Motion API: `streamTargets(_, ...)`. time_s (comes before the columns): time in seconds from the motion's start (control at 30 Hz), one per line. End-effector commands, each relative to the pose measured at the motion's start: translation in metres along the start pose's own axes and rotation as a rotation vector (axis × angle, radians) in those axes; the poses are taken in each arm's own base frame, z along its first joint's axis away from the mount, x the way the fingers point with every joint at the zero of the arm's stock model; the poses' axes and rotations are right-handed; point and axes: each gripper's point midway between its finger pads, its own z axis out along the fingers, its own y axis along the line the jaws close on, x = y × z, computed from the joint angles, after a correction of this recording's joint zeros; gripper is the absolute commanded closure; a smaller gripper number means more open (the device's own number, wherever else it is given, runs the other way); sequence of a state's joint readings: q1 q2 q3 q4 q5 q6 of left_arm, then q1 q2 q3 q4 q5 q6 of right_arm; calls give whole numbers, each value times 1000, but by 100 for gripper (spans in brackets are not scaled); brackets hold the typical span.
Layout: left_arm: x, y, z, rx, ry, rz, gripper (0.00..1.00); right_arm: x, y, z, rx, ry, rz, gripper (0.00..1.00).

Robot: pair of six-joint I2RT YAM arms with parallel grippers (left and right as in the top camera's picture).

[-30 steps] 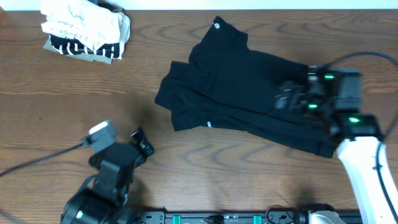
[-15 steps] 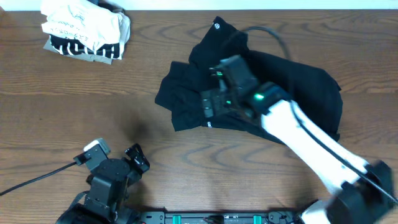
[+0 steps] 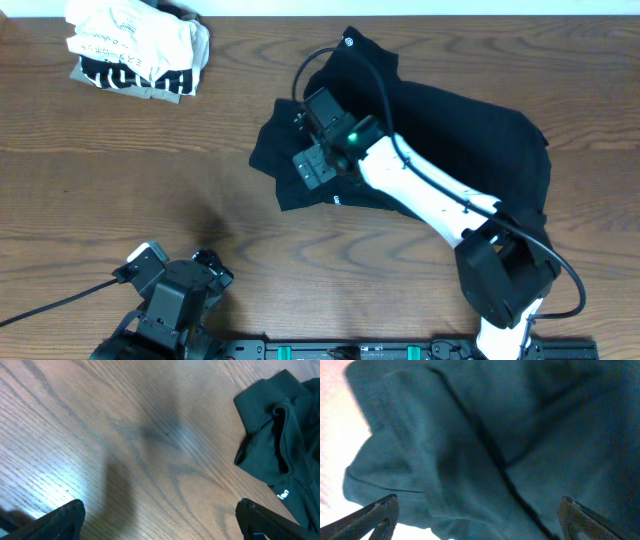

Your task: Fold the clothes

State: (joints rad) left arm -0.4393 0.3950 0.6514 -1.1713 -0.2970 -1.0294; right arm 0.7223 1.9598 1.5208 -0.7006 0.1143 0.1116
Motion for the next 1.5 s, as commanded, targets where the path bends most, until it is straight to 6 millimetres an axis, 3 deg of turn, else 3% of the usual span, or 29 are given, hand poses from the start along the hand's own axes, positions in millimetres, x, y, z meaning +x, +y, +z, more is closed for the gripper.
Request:
streamTargets(0.0, -6, 4, -2, -14, -33, -27, 2, -11, 25, -5, -7, -42, -102, 1)
streamTargets(0.23, -6, 3, -2, -14, -32, -28, 2, -4, 47, 13, 6, -27, -154, 1)
streamTargets(0.5, -6, 3, -2, -14, -32, -27, 2, -7, 37, 27, 113, -46, -141, 3)
streamTargets(0.57, -6, 3, -2, -14, -32, -27, 2, -9, 35, 27, 113, -55, -115, 15)
streamTargets(0.6, -6, 3, -2, -14, -32, -27, 2, -11, 35, 28, 113, -61, -101, 37)
streamTargets(0.63, -6, 3, -2, -14, -32, -27, 2, -12, 34, 28, 113, -65, -91, 46)
streamTargets(0.67, -6, 3, -2, -14, -32, -27, 2, -13, 34, 28, 110, -71, -87, 49)
streamTargets(1.13, -6, 3, -2, -14, -32, -27, 2, 3, 42, 53, 112, -18, -105, 31)
streamTargets(1.47, -6, 3, -2, -14, -32, -27, 2, -2, 37, 54, 115, -34, -89, 37)
